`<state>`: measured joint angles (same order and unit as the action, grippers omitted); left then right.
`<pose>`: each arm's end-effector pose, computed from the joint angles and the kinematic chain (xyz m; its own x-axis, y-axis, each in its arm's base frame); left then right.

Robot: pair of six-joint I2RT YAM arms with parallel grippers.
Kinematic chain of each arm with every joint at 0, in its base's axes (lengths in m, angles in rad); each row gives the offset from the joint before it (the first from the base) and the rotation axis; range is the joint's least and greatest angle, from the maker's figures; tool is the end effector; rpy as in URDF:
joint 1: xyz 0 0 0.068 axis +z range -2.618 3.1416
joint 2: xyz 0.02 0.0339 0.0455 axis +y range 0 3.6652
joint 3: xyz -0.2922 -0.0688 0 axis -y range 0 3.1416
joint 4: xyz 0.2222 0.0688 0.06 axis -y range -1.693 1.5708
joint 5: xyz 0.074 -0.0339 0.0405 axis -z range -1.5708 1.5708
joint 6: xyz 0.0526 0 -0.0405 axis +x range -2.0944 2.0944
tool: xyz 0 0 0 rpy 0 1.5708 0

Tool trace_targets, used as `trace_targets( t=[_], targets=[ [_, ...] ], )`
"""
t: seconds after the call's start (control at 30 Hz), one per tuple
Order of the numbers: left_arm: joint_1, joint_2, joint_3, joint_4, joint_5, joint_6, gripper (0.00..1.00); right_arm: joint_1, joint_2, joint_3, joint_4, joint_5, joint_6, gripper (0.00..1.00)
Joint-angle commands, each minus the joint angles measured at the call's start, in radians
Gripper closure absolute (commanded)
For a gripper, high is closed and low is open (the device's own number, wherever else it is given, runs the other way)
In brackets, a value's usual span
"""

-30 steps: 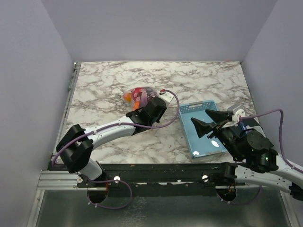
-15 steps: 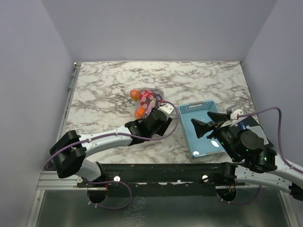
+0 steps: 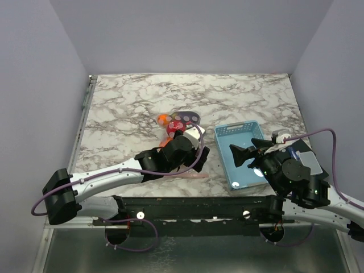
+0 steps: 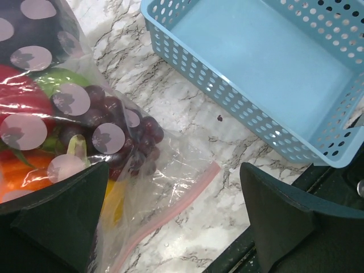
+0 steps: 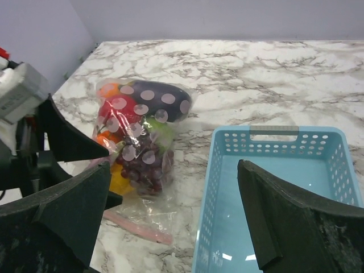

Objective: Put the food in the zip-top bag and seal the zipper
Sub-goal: Place the zipper food storage bag at the center of the board, then reset both arms

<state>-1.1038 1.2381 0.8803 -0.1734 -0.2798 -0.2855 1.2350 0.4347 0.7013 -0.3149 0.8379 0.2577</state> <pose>0.1305 -0.2266 0.3050 -0.4303 0.2523 -0.8667 0.6564 0.7466 -0.1086 0.0575 0.0462 0.3477 -0.1140 0.1907 -0.9750 -0.3702 0.9026 0.2199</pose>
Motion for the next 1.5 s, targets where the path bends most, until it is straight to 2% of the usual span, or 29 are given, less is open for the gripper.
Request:
trace_targets(
  t=[0.0, 0.33, 0.63, 0.7, 0.8, 0.93, 1.17, 1.27, 1.47],
  targets=[
    [-0.004, -0.058, 0.013, -0.068, 0.013, -0.040, 0.01, -0.002, -0.002, -0.017, -0.044, 0.067, 0.076, 0.01],
    [-0.004, -0.164, 0.039, -0.150, -0.146, -0.108, 0.01, -0.002, 0.108, -0.005, -0.074, 0.039, 0.065, 0.00],
    [0.002, -0.219, 0.032, -0.219, -0.253, -0.060, 0.01, -0.030, 0.275, 0.042, -0.064, -0.036, -0.001, 0.00],
    [0.028, -0.225, 0.021, -0.220, -0.267, -0.064, 0.01, -0.112, 0.320, 0.066, -0.074, -0.127, 0.003, 0.00],
    [0.081, -0.216, 0.026, -0.225, -0.226, -0.066, 0.01, -0.306, 0.363, 0.085, -0.061, -0.326, 0.011, 0.00],
    [0.148, -0.196, 0.046, -0.225, -0.207, -0.063, 0.01, -0.484, 0.389, 0.079, -0.032, -0.488, 0.010, 0.00],
    [0.417, -0.182, 0.073, -0.232, -0.079, -0.072, 0.01, -0.784, 0.413, 0.073, -0.027, -0.783, 0.041, 0.00],
    [0.496, -0.181, 0.084, -0.231, -0.078, -0.084, 0.01, -0.926, 0.406, 0.078, -0.024, -0.919, 0.046, 0.00],
    [0.593, -0.254, 0.071, -0.226, -0.100, -0.100, 0.01, -1.067, 0.357, 0.075, -0.007, -1.063, 0.113, 0.00]
  ],
)
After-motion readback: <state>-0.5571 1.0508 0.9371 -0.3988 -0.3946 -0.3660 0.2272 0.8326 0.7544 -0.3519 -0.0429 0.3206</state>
